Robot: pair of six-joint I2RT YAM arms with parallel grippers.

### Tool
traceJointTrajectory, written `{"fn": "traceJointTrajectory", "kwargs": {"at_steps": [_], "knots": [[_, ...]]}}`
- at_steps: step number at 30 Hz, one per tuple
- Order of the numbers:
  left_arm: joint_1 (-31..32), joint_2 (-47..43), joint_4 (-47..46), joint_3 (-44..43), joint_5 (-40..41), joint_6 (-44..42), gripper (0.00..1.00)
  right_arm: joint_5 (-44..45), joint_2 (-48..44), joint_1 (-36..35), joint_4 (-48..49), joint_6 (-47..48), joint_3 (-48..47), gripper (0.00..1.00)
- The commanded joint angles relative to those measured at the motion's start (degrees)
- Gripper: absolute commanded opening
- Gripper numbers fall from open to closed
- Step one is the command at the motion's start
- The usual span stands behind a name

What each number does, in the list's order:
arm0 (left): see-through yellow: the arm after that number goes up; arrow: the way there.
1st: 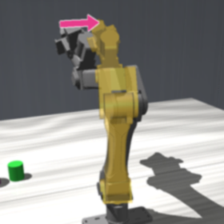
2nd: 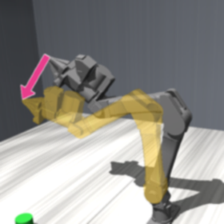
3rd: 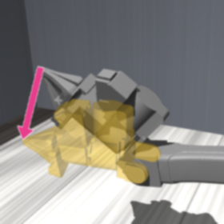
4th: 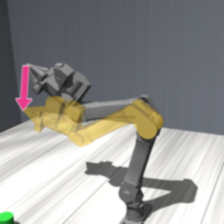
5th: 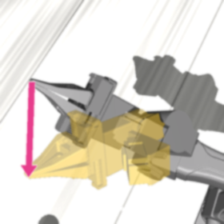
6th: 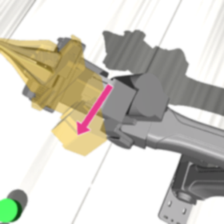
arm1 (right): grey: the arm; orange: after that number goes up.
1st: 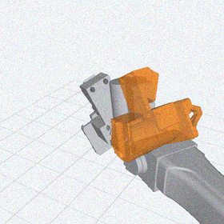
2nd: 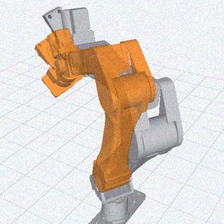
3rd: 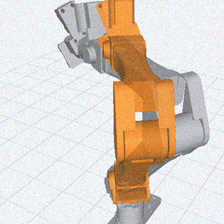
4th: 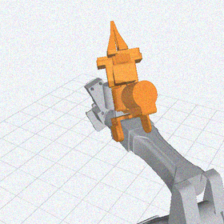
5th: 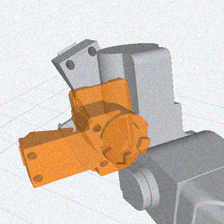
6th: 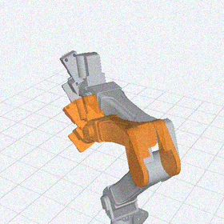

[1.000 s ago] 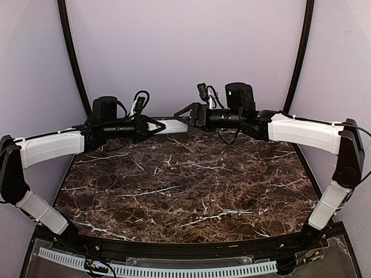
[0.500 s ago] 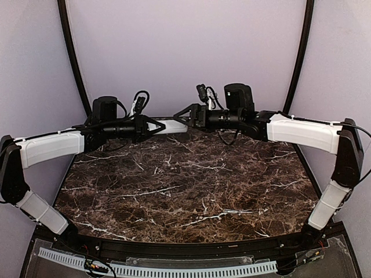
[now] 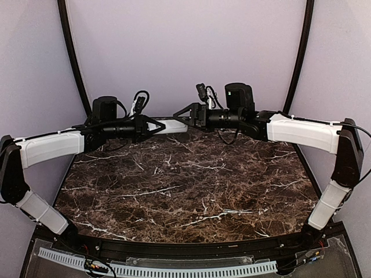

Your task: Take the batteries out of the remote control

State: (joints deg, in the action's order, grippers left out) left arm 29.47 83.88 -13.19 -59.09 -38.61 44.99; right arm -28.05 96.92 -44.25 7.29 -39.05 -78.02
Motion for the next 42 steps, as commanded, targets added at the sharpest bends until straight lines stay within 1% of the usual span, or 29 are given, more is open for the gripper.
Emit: {"fn": "traceJointTrajectory", "kwargs": {"at_steps": [1,42], "knots": [[0.1,-1.5,-1.7,0.6,-1.2,-0.1,0.0,-2.2,0.7,-0.6,3.0,-0.2,-1.3,0.9],[0.1,-1.5,-0.3,0.5,-0.3,-1.5,0.0,-3.4,-2.0,-1.7,4.8,0.4,-1.4,0.9]]}}
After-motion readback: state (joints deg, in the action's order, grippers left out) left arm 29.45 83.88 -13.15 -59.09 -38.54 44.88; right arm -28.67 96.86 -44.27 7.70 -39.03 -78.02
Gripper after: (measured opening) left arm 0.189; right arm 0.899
